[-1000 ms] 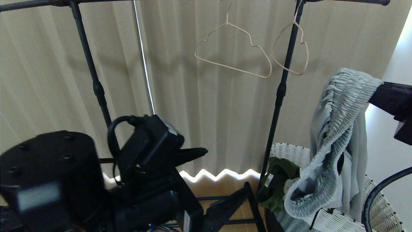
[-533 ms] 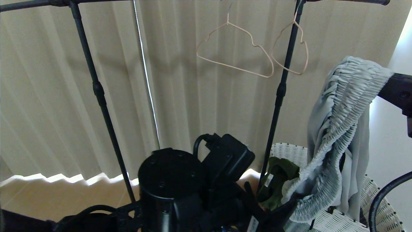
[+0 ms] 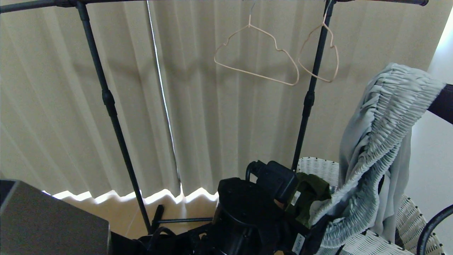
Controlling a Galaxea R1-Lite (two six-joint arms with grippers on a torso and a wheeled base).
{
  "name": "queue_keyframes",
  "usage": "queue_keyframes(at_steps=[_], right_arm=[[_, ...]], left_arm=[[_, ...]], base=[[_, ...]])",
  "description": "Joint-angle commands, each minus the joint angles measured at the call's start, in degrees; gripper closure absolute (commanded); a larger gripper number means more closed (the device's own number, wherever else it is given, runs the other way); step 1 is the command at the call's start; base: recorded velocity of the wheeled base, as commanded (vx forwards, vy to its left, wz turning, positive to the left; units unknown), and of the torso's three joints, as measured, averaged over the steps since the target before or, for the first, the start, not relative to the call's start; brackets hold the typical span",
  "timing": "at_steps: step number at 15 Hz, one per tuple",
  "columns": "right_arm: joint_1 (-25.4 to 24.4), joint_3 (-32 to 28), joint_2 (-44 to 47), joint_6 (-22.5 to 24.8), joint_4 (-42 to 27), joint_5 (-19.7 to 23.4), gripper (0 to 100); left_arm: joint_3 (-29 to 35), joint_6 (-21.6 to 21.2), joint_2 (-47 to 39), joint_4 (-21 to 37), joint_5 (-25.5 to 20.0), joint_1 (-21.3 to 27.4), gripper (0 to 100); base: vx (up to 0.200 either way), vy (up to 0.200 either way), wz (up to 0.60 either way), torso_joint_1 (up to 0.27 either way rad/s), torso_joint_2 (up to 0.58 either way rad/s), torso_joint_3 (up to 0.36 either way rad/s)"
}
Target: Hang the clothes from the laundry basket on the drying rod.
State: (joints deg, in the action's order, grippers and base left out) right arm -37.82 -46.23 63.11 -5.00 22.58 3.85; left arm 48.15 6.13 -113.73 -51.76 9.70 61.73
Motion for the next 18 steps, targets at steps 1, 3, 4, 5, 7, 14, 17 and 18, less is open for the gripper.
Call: queue_keyframes(at_steps=[1,3,4,5,7,14,17,18], right_arm=[[0.11,0.17,-0.62,-0.01,0.01,-0.07,100],[0.11,0.17,-0.62,-0.01,0.01,-0.07,100],[0.11,0.17,-0.62,-0.01,0.01,-0.07,100],[0.11,0.17,-0.62,0.08,0.01,-0.07,100],[0.46,0.08,-0.44,0.08,-0.08,-0.16,100],[1.08,-1.59,3.33,0.16,0.19,-0.25,100],[1.08,-5.19,6.06,0.08,0.63,-0.16,100],[1.08,-5.37,6.15,0.08,0.63,-0.16,100]], left_arm=[[-1.48,-0.07,-0.80,-0.09,0.14,-0.03,0],[-2.10,-0.07,-0.71,-0.09,0.32,-0.03,100],[-2.19,-0.07,-0.62,-0.09,0.67,-0.03,100],[-2.19,-0.07,-0.62,-0.18,1.02,-0.03,100],[-4.12,-0.59,0.87,-0.71,3.66,0.05,100],[-17.22,-6.13,27.59,-3.52,4.27,-6.10,100],[-9.48,-6.13,41.48,13.79,0.05,-9.44,100],[-9.22,-6.13,41.74,14.23,-0.12,-9.53,100]], base=[[0.000,0.000,0.00,0.000,0.00,0.000],[0.000,0.000,0.00,0.000,0.00,0.000],[0.000,0.000,0.00,0.000,0.00,0.000],[0.000,0.000,0.00,0.000,0.00,0.000],[0.000,0.000,0.00,0.000,0.00,0.000],[0.000,0.000,0.00,0.000,0.00,0.000],[0.000,0.000,0.00,0.000,0.00,0.000],[0.000,0.000,0.00,0.000,0.00,0.000]])
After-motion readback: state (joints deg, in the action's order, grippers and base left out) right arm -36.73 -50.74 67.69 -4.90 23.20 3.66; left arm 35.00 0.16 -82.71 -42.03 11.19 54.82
